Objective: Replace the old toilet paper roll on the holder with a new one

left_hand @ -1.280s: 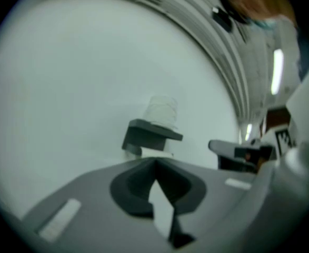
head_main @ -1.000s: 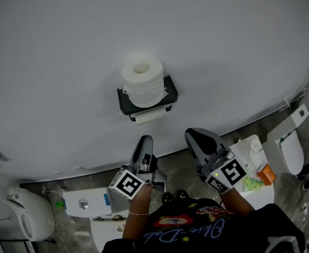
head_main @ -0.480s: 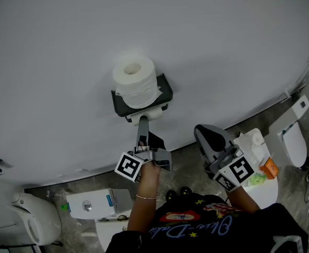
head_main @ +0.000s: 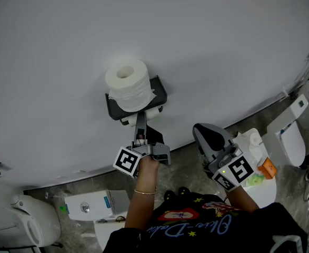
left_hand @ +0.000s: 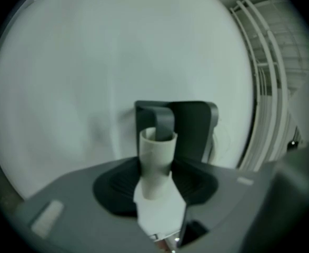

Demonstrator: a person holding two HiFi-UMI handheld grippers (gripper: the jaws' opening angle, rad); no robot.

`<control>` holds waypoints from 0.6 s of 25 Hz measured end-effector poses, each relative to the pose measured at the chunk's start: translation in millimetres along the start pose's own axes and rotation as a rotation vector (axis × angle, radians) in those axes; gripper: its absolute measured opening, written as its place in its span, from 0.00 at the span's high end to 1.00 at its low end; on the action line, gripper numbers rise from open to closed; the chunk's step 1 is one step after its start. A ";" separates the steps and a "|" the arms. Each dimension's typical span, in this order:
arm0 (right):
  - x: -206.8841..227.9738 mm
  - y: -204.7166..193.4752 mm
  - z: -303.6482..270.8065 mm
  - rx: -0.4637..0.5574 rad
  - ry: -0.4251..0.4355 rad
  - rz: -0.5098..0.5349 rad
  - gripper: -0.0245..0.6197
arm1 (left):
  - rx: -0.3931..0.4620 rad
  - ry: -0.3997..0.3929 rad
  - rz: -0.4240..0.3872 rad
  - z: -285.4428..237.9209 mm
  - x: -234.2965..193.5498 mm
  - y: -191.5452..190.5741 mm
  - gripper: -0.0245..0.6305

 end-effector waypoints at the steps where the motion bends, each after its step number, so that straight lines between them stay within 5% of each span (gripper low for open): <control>1: 1.3 0.2 0.8 0.000 -0.003 0.001 0.94 | -0.007 0.000 0.000 -1.8 -0.3 -2.9 0.68; 15: 22.2 5.4 47.3 -0.009 -0.143 0.018 0.94 | -0.183 -0.051 -0.023 -40.6 19.3 -79.5 0.68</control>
Point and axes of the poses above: the fingertips, and each gripper's own axes: z backward along the fingers, x to its right, y out of its top, the point moved 6 cm from there along z, backward along the fingers, and after that the axes turned 15 degrees about y, right-handed, at the moved point
